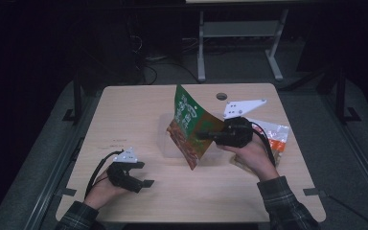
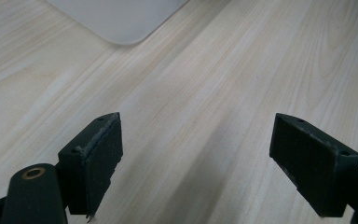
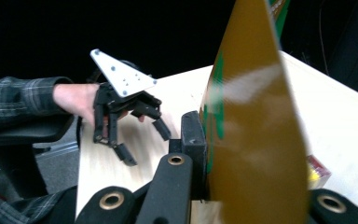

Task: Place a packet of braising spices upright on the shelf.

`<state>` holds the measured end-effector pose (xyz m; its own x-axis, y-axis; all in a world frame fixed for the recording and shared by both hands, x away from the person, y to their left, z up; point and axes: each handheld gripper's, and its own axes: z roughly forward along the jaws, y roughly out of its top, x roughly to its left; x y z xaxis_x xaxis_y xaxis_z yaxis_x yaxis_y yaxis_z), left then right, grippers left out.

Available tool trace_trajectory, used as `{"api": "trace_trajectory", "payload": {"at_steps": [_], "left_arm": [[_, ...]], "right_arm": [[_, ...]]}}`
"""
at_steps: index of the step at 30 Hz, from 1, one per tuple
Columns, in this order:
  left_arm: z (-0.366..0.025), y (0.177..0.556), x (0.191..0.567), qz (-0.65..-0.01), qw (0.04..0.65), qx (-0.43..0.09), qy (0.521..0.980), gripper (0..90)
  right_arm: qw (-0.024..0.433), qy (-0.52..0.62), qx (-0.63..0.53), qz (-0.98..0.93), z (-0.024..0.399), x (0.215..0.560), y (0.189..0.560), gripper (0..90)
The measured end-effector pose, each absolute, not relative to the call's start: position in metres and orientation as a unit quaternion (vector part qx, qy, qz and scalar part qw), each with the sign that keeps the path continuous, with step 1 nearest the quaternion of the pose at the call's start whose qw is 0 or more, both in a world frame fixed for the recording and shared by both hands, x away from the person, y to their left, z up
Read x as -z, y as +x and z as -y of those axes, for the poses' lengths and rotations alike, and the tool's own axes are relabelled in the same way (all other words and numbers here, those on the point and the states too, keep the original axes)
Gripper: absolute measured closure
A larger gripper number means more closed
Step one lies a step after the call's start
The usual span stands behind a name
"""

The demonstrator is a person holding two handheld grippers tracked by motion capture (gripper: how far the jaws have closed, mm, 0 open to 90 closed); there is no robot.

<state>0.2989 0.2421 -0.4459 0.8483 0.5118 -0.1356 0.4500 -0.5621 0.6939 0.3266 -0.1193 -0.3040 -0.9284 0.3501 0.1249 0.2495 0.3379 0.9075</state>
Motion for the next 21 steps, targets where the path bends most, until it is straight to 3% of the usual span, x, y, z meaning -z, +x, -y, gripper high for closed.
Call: {"api": "trace_trajectory", "payload": {"at_steps": [21], "left_arm": [[-0.240, 0.299, 0.446, -0.266, 0.394, -0.047, 0.879, 16.6]], "right_arm": [[0.074, 0.207, -0.518, -0.827, 0.094, 0.293, 0.373, 89.7]]}}
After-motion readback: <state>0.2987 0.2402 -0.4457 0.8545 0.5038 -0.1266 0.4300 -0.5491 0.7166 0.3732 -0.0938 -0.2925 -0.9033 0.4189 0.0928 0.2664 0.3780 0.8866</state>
